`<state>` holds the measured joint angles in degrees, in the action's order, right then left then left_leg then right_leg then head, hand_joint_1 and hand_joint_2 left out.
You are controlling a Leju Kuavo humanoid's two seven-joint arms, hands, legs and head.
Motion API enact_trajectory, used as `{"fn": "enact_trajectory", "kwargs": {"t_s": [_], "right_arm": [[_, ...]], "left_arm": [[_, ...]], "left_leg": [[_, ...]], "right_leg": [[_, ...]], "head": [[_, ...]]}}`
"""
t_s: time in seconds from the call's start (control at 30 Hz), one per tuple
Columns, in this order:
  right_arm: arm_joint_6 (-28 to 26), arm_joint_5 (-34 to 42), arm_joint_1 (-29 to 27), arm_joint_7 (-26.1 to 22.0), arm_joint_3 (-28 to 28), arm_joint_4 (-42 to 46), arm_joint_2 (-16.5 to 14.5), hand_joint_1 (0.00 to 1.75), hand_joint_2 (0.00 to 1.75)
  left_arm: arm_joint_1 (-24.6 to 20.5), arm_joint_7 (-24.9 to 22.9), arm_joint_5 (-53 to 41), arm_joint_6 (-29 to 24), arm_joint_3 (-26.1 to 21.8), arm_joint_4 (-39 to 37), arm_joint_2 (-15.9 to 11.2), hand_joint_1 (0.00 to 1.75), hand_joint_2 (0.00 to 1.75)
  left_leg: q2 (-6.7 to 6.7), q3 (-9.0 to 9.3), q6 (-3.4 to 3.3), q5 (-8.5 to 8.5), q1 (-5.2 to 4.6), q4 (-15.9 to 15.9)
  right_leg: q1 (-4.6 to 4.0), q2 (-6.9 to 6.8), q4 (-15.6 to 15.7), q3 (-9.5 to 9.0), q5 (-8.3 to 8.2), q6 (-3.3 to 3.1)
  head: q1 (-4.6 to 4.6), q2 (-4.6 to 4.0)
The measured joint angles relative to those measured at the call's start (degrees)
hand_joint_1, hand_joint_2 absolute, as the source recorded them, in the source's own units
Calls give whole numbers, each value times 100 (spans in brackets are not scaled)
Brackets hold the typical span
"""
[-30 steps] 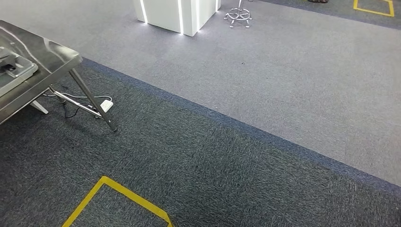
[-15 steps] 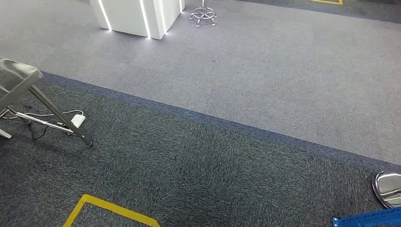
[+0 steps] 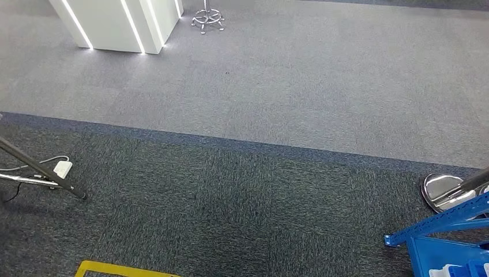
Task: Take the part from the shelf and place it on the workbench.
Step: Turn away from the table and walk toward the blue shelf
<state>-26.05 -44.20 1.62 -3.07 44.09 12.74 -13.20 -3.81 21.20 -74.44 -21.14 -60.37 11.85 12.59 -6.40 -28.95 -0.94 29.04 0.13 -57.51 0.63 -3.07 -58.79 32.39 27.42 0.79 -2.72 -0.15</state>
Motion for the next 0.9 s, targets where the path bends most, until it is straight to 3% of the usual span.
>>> {"fn": "enact_trajectory", "kwargs": {"t_s": [0.03, 0.1, 0.17, 0.2, 0.23, 0.27, 0.3, 0.33, 0.4, 0.47, 0.5, 0.53, 0.57, 0.6, 0.67, 0.73, 0.77, 0.83, 0.9], "right_arm": [[1, -1, -4, 1, 0, 0, 0, 0, 0], [4, -2, 3, 3, 1, 1, -1, 0, 0], [16, -2, 13, 9, 1, 2, -2, 0, 0], [24, -2, 15, 14, 1, 2, -2, 0, 0], [32, -2, 12, 23, 1, 2, -3, 0, 0], [37, -3, 8, 34, 1, 2, -3, 0, 0], [41, -5, 5, 43, 2, 2, -3, 0, 0], [47, -10, 4, 50, 2, 2, -4, 0, 0], [63, -21, 12, 54, 2, 1, -8, 0, 0], [73, -34, 12, 56, 1, 0, -11, 0, 0], [72, -44, 3, 61, 0, 0, -11, 0, 0], [69, -55, -7, 67, 0, 0, -9, 0, 0], [67, -68, -12, 75, 0, 0, -7, 0, 0], [66, -80, -12, 83, 0, 0, -4, 0, 0], [65, -99, 0, 92, 0, 0, -1, 0, 0], [67, -113, 6, 99, 0, 1, 1, 0, 0], [69, -124, 4, 105, 0, 1, 6, 0, 0], [76, -151, -2, 115, -1, 1, 24, 0, 0], [87, -185, 6, 117, -5, 1, 38, 0, 0]], "left_arm": [[-11, -1, -2, 0, 0, 0, 0, 0, 0], [-17, -3, -5, 1, 0, 0, 0, 0, 0], [-6, -5, -8, 3, 0, 0, 0, 0, 0], [4, -6, -9, 4, 0, 0, 0, 0, 0], [16, -7, -10, 5, 0, 0, 0, 0, 0], [24, -6, -10, 5, -1, 0, 0, 0, 0], [30, -5, -10, 6, -1, 0, -1, 0, 0], [32, -2, -10, 6, -2, 0, -2, 0, 0], [29, 7, -9, 5, -2, 0, -6, 0, 0], [19, 16, -10, 6, -2, 0, -9, 0, 0], [12, 18, -9, 6, -3, 0, -7, 0, 0], [7, 16, -10, 7, -3, 0, -3, 0, 0], [2, 14, -10, 7, -4, 0, 3, 0, 0], [4, 12, -10, 8, -4, 0, 9, 0, 0], [19, 6, -11, 10, -4, 0, 15, 0, 0], [38, -9, -13, 11, -4, 0, 15, 0, 0], [40, -18, -14, 11, -4, 0, 16, 0, 0], [31, -27, -21, 15, -4, 0, 21, 0, 0], [27, -28, -28, 19, -4, 0, 27, 0, 0]], "left_leg": [[12, 20, 35, 33, 12, -20], [231, -93, 88, 271, 42, -328], [504, -440, 108, 667, 54, -1080], [560, -624, 107, 802, 54, -1458], [581, -737, 99, 823, 53, -1672], [592, -755, 82, 728, 53, -1669], [617, -658, 56, 529, 52, -1421], [686, -494, 22, 291, 51, -1027], [927, -210, -32, 2, 50, -319], [1035, -137, -51, -26, 35, -100], [983, -130, -66, -45, 37, -76], [922, -115, -95, -68, 44, -49], [857, -101, -134, -95, 54, -17], [784, -95, -174, -119, 64, 16], [628, -103, -218, -132, 56, 36], [461, -113, -223, -123, 48, 33], [382, -111, -219, -115, 48, 30], [256, -87, -193, -88, 50, 19], [155, -58, -132, -41, 27, -7]], "right_leg": [[9, 55, 15, -3, -12, -33], [34, 173, 46, -9, -45, -104], [24, 297, 46, 11, -62, -151], [13, 368, 41, 22, -66, -162], [3, 445, 32, 29, -68, -166], [-6, 526, 21, 32, -68, -167], [-12, 608, 12, 31, -68, -167], [-16, 686, 6, 28, -69, -164], [-29, 819, -11, 43, -79, -134], [-18, 925, -13, 77, -102, -69], [-12, 980, -4, 91, -117, -28], [-6, 969, -11, 100, -115, 3], [-13, 865, -75, 131, -60, 34], [-23, 720, -243, 209, 62, 60], [-21, 431, -887, 506, 452, 108], [6, 374, -1493, 784, 684, 153], [20, 354, -1525, 785, 636, 172], [37, 233, -953, 457, 283, 184], [4, -4, -232, 75, 30, 125]], "head": [[0, 0], [2, 0], [4, 0], [5, 0], [5, 0], [5, 0], [6, 0], [6, 0], [5, 0], [4, 0], [4, 0], [4, 0], [-4, 0], [-11, 0], [-25, 0], [-23, 0], [-22, 0], [-24, 0], [-22, 0]]}}
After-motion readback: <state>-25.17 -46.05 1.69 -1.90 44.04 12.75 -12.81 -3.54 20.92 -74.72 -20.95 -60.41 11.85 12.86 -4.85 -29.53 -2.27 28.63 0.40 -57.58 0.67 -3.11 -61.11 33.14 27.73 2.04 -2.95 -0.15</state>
